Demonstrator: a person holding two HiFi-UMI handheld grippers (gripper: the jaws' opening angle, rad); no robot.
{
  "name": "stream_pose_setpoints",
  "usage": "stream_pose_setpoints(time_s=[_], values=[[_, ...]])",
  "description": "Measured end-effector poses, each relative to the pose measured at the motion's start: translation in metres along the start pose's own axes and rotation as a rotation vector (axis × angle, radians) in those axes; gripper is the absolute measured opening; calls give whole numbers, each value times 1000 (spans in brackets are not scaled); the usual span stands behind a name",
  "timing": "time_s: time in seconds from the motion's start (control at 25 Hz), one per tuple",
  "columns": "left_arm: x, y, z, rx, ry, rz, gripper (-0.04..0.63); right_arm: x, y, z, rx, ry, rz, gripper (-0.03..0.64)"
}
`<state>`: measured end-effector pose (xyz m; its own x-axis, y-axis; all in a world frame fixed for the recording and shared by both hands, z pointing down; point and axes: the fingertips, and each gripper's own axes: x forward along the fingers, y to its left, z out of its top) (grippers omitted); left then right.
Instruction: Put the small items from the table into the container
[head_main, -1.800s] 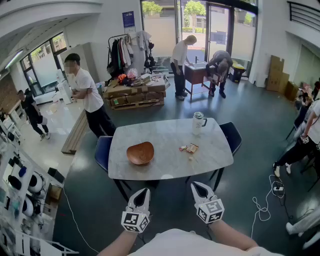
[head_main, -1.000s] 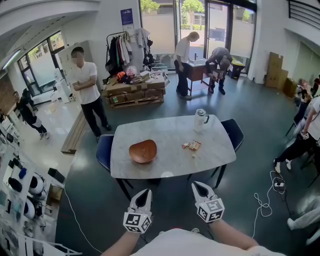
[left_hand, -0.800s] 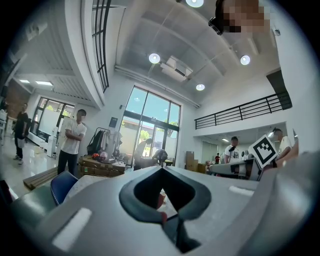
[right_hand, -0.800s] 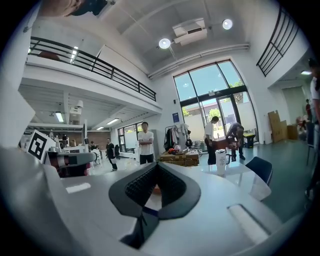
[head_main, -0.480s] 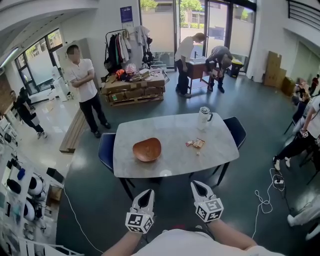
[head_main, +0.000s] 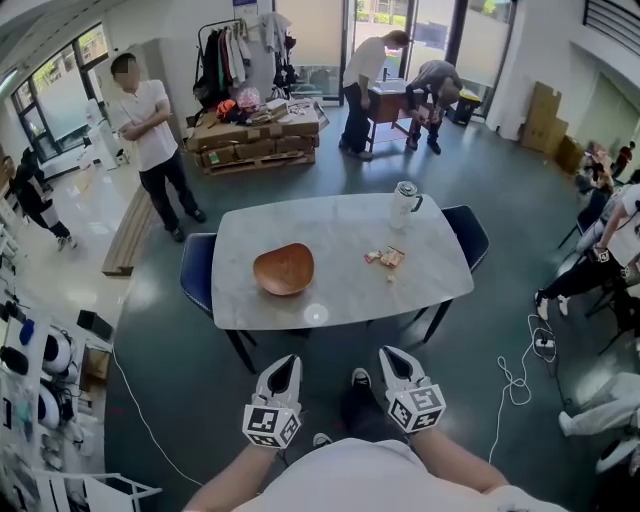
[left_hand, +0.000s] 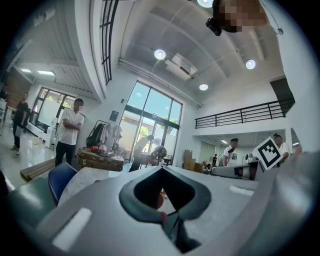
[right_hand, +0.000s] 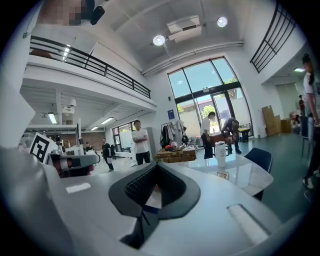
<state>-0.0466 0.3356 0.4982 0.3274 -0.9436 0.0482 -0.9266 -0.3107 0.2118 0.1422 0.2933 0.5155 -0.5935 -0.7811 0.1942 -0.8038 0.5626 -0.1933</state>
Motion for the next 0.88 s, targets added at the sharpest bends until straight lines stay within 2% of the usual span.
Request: stream_pose_setpoints(time_s=[0.2,0.44,0.68,0.88], values=[[36,17,-9,-17,28,18,5,37,-21,1,-4,11,4,26],[101,59,-9,-15,65,72,5,116,-62,2,40,46,20,26],[202,95,4,-72,96,149,5,210,-114,36,48,75,73,26],[295,107,16,-67,99,179,5,288,-180,58,63,116,88,26]])
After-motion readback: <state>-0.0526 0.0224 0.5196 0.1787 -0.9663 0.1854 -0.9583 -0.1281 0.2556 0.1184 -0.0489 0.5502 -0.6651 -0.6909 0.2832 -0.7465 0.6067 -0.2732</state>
